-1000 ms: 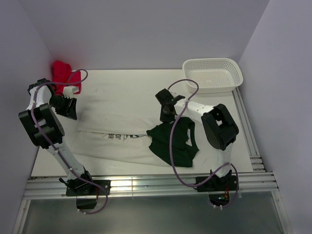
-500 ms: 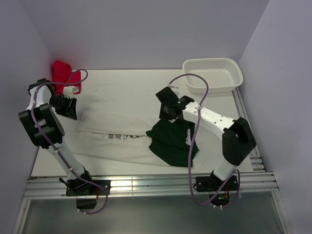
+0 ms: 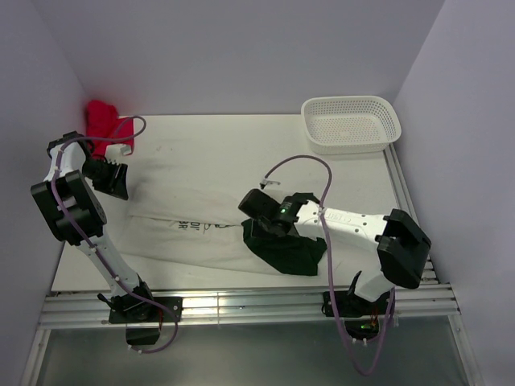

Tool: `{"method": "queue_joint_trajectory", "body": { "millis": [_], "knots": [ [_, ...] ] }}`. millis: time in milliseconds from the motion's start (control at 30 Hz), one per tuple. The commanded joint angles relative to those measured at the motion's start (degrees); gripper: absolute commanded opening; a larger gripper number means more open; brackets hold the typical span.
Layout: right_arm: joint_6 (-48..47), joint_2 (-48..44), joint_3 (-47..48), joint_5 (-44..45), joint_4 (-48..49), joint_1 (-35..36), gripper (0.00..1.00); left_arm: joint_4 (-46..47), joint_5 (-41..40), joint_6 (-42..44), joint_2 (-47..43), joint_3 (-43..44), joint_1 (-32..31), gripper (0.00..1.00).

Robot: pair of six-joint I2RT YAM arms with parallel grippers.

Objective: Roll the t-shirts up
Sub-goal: Fold the tshirt

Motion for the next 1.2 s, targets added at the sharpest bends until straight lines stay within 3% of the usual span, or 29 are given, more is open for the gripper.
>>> {"method": "queue_joint_trajectory", "body": {
  "millis": [0,267,933,1167],
  "knots": [
    [6.0,1.7,-0.5,1.5,1.5,3.6,0.0,-0.5,1.1,2.0,-0.2,-0.4,-0.1,0.49],
    [8.0,0.8,-3.0,0.8,2.1,6.7,0.14,-0.6,0.3,2.9,-0.3,-0.7,-0.2,0.49],
    [12.9,5.7,-3.0,-0.7,5.7,12.9,0.2,-0.2,-0.7,2.8,1.1,-0.8,-0.1,0.49],
    [15.2,2.6,-5.0,0.3,4.9,14.4,0.22,0.0,-0.9,3.2,0.9,-1.2,-0.1,0.49]
  ]
}}
